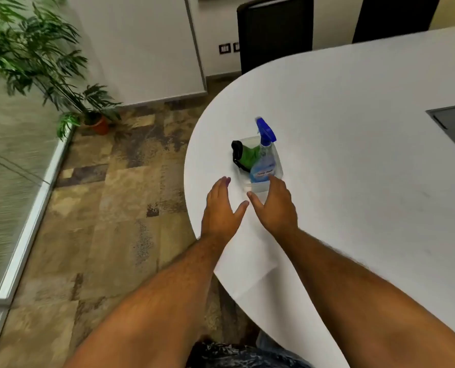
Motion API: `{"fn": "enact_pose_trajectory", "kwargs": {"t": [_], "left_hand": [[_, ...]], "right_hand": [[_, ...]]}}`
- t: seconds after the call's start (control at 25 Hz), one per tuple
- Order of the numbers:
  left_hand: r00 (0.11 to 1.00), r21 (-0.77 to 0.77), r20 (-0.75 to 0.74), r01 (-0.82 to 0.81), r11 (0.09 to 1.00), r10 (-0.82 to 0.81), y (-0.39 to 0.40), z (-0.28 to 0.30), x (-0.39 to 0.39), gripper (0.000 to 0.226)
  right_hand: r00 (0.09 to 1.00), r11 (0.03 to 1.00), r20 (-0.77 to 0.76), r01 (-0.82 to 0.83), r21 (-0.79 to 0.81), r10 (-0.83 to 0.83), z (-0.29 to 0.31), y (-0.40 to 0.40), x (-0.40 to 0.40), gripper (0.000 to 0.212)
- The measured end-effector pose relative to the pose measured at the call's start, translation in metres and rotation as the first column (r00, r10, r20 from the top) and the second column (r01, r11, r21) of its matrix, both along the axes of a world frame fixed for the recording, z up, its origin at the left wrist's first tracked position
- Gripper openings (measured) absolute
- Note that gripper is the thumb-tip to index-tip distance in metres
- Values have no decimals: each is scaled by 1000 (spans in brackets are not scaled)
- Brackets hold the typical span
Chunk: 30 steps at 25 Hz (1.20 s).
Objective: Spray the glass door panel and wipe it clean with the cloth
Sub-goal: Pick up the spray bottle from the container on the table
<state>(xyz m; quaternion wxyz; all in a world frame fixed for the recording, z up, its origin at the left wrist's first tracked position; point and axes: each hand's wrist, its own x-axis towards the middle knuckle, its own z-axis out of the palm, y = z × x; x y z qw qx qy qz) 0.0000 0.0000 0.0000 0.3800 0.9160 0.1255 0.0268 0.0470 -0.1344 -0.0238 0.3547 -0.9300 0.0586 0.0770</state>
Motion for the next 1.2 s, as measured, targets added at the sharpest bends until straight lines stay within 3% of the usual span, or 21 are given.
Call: {"fn": "enact_pose_trajectory", "kwargs": {"t": [0.16,0.48,0.68,0.84,1.04,1.2], "left_hand": [[993,-65,-108,-56,996,49,-17,-18,52,81],[961,-212,-245,-183,960,129,-37,-53,106,82],[927,-321,-315,-306,897,203,-52,-61,112,80],[936,-358,-232,-335,872,264,-50,-47,102,78],[961,-353,12,-255,900,277,-11,8,66,78],[875,-559,142,-315,767,463,46,35,-7,69]], "right_hand": [[998,996,-13,61,70,-60,-21,-14,52,84],[996,898,76,16,440,-55,-37,-21,143,70],[988,904,135,-127,408,78,-23,-23,175,48],[978,860,182,-177,479,100,14,-22,174,50],[941,766,261,-329,552,216,78,21,121,46],[875,653,344,-484,582,341,98,95,31,31]]}}
